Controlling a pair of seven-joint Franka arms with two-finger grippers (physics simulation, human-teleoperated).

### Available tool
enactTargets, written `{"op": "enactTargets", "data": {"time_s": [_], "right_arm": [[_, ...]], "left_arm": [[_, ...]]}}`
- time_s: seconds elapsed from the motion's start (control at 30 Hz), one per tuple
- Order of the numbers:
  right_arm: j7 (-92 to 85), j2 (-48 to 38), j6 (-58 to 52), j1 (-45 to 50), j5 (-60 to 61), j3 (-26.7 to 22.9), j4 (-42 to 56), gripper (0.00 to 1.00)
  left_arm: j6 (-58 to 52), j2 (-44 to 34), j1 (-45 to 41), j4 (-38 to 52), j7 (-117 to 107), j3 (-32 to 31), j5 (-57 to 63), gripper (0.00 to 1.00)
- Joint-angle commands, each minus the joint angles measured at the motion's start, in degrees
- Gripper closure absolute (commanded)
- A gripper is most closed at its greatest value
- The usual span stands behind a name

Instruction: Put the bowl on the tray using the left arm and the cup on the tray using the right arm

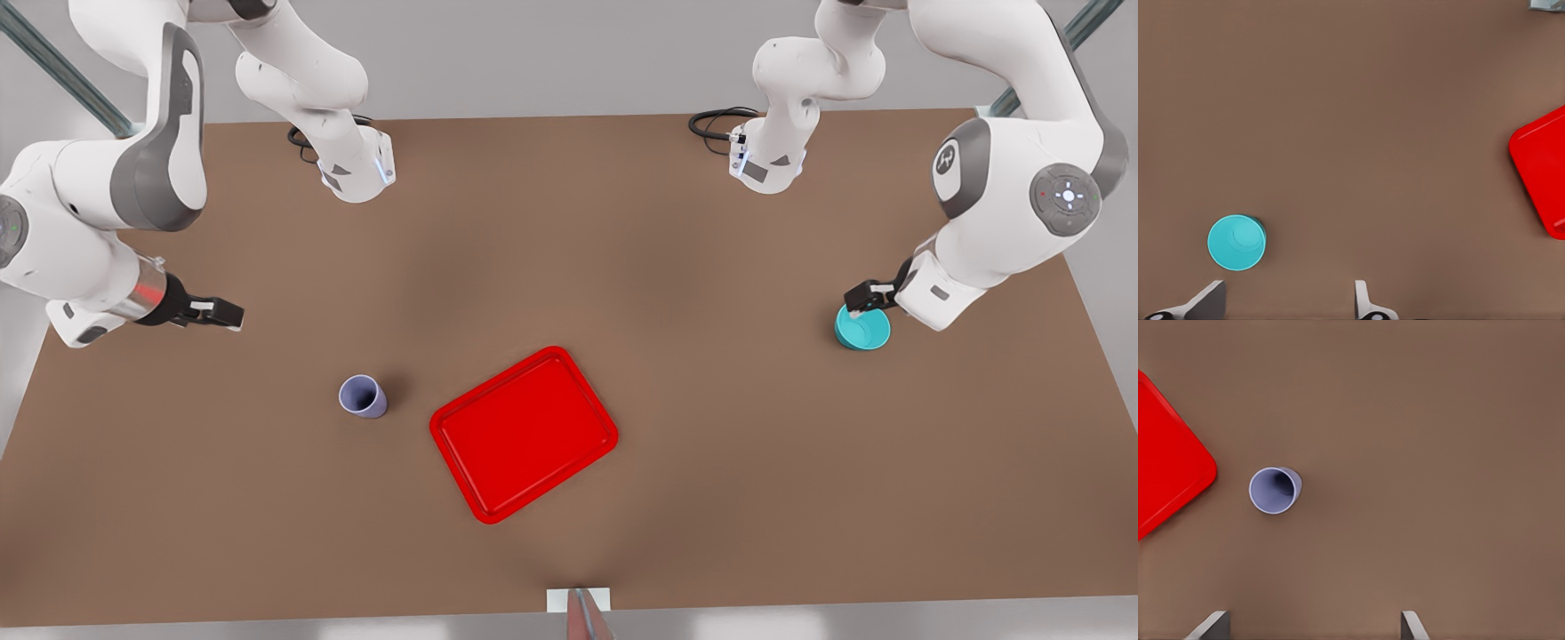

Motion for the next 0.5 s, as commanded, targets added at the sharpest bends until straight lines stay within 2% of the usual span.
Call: {"op": "enactTargets", "data": {"time_s": [0.0,0.07,0.1,0.17,0.27,0.33,0.47], "right_arm": [[0.0,0.0,0.0,-0.1,0.0,0.0,0.0,0.00],[0.1,0.1,0.0,0.0,0.1,0.0,0.0,0.00],[0.1,0.1,0.0,0.1,0.1,0.0,0.1,0.00],[0.1,0.4,0.0,0.1,0.1,0.1,0.6,0.00],[0.0,0.6,0.0,-0.1,0.1,0.1,0.6,0.00],[0.0,0.7,0.0,0.0,0.1,0.1,0.6,0.00],[-0.1,0.8,0.0,-0.1,0.1,0.1,0.7,0.00]], "left_arm": [[-0.1,0.0,0.0,-0.2,0.0,0.0,0.1,0.00],[0.4,0.4,1.4,-5.5,-0.6,1.1,0.4,0.00],[6.0,2.5,5.2,-10.4,0.4,1.5,0.2,0.00],[20.4,3.2,13.4,-23.9,19.5,1.9,-8.4,0.00],[26.1,5.7,18.0,-31.5,41.2,4.6,-12.4,0.00],[29.2,8.3,20.4,-33.5,51.1,6.4,-12.4,0.00],[33.0,12.8,22.7,-34.1,52.6,6.5,-14.7,0.00]]}}
